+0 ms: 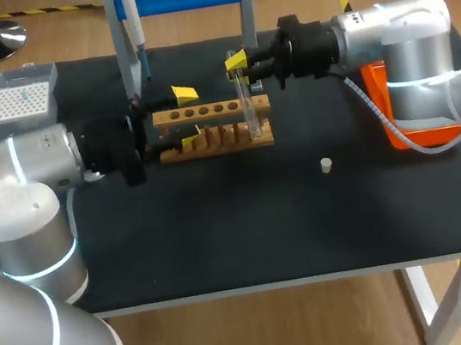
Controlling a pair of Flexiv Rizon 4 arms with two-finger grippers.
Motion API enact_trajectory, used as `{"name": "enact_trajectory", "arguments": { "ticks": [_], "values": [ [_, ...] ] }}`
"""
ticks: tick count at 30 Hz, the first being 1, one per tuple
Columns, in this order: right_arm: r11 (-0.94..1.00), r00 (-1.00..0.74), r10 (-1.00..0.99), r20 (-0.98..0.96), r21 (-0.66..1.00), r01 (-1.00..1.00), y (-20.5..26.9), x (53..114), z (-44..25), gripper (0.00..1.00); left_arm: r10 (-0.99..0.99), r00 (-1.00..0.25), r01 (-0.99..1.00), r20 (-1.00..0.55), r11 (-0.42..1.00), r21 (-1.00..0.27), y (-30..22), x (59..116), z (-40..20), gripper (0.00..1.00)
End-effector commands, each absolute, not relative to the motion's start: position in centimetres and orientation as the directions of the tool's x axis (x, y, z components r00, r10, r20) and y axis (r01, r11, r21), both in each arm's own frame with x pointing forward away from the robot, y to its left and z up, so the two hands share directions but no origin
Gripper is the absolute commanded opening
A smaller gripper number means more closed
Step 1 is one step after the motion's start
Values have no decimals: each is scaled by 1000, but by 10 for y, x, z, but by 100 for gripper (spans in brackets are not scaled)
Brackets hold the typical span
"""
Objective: Invert the test tube, pick up the pipette, mount the tip to pipette, aspirate from beaker and dispense into the tube, eject the tip, return the pipette, and cap with the stopper.
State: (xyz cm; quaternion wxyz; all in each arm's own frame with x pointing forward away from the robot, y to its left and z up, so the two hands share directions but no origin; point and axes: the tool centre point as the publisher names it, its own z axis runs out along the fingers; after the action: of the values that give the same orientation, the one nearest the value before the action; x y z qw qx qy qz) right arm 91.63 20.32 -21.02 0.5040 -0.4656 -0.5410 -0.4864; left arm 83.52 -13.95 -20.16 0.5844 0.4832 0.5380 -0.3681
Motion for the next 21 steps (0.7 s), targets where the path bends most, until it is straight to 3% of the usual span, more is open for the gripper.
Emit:
{"name": "enact_trajectory", "arguments": {
  "ticks": [1, 21],
  "values": [
    [94, -59, 17, 998, 57, 994, 202, 916, -209, 0, 90, 165, 958, -982, 221, 181, -150, 846, -208, 100],
    [94, -59, 17, 998, 57, 994, 202, 916, -209, 0, 45, 110, 983, -993, 142, 115, -212, 843, -207, 100]
  ]
}}
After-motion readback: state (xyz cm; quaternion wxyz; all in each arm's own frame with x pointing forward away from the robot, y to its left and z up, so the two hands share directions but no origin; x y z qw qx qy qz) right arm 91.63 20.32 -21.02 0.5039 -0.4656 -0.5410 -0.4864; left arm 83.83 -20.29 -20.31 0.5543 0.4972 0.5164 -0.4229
